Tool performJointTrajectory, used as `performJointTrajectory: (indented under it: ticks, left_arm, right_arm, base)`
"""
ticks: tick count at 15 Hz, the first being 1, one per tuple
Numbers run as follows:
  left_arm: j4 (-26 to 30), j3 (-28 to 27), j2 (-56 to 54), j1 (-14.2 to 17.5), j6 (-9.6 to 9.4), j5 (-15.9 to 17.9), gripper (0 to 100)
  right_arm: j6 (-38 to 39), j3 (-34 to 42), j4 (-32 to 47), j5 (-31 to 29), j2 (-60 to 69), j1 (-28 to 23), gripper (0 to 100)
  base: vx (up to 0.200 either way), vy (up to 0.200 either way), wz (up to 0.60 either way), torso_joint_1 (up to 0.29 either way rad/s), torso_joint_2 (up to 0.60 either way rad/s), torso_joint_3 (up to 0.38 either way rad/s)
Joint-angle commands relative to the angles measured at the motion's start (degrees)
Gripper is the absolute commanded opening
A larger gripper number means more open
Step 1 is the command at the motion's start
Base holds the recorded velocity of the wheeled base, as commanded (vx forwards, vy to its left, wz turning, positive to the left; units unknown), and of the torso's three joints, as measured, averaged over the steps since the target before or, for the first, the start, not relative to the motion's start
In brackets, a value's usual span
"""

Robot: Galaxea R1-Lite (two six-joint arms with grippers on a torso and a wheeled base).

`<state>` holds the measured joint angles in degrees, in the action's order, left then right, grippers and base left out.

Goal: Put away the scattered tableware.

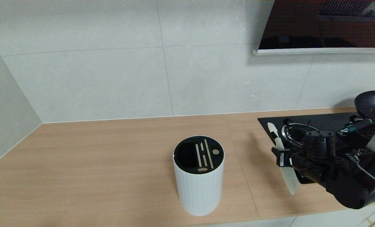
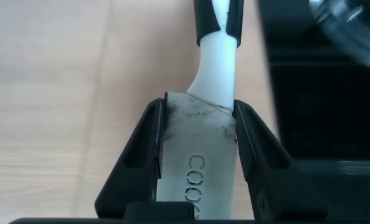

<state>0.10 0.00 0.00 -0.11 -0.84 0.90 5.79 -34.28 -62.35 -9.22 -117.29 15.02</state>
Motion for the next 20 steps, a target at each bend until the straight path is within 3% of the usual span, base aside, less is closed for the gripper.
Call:
performJointTrajectory:
  ticks: [1,3,5,6,8,10,11,12,13,14,15,17,20]
  left_arm:
    - [-0.10,-0.62,0.00,-0.07,0.14,0.24,100]
    - [0.61,-4.48,0.00,-0.07,0.84,1.21,100]
    - [5.88,-10.90,4.92,-0.33,0.67,10.70,100]
    - [7.02,-14.41,10.46,-0.33,0.67,13.25,100]
    - [7.11,-26.54,28.56,-0.42,0.67,17.03,100]
    - [7.02,-36.74,42.19,-0.51,1.81,19.40,100]
    - [6.85,-42.28,49.83,-3.41,4.62,19.84,100]
    - [6.41,-45.53,53.96,-8.86,8.58,19.84,100]
    - [4.74,-49.04,58.89,-16.59,17.10,19.40,100]
    - [0.96,-50.98,63.37,-21.95,25.45,19.49,100]
    - [-3.79,-51.15,66.80,-25.29,30.28,19.40,100]
    - [-14.60,-50.54,73.56,-29.33,36.26,19.40,100]
    - [-25.59,-48.60,78.57,-33.20,41.71,19.49,100]
  right_arm:
    - [0.01,0.35,0.48,0.08,8.04,0.45,0]
    - [0.01,0.35,1.18,-0.10,11.55,2.12,0]
    - [-0.08,-5.97,10.50,0.08,17.35,4.14,0]
    - [-0.08,-8.96,14.45,0.08,19.02,5.28,0]
    - [-0.08,-13.88,21.93,0.08,23.59,10.29,0]
    - [0.01,-14.24,22.63,-0.01,25.44,14.25,0]
    - [0.01,-13.71,22.36,-0.45,26.49,17.15,0]
    - [0.01,-13.36,22.36,-0.54,27.20,18.64,0]
    - [0.10,-13.36,22.54,-0.63,28.16,20.14,0]
    - [0.71,-13.09,22.63,-0.72,28.69,21.19,0]
    - [1.42,-13.01,22.63,-0.72,29.40,22.51,0]
    - [1.94,-12.48,22.72,-0.80,30.89,26.20,0]
    - [2.03,-11.16,22.72,-0.72,32.03,32.09,0]
  base:
    - [0.000,0.000,0.00,0.000,0.00,0.000]
    - [0.000,0.000,0.00,0.000,0.00,0.000]
    - [0.000,0.000,0.00,0.000,0.00,0.000]
    - [0.000,0.000,0.00,0.000,0.00,0.000]
    - [0.000,0.000,0.00,0.000,0.00,0.000]
    - [0.000,0.000,0.00,0.000,0.00,0.000]
    - [0.000,0.000,0.00,0.000,0.00,0.000]
    - [0.000,0.000,0.00,0.000,0.00,0.000]
    - [0.000,0.000,0.00,0.000,0.00,0.000]
    - [0.000,0.000,0.00,0.000,0.00,0.000]
    - [0.000,0.000,0.00,0.000,0.00,0.000]
    - [0.000,0.000,0.00,0.000,0.00,0.000]
    - [0.000,0.000,0.00,0.000,0.00,0.000]
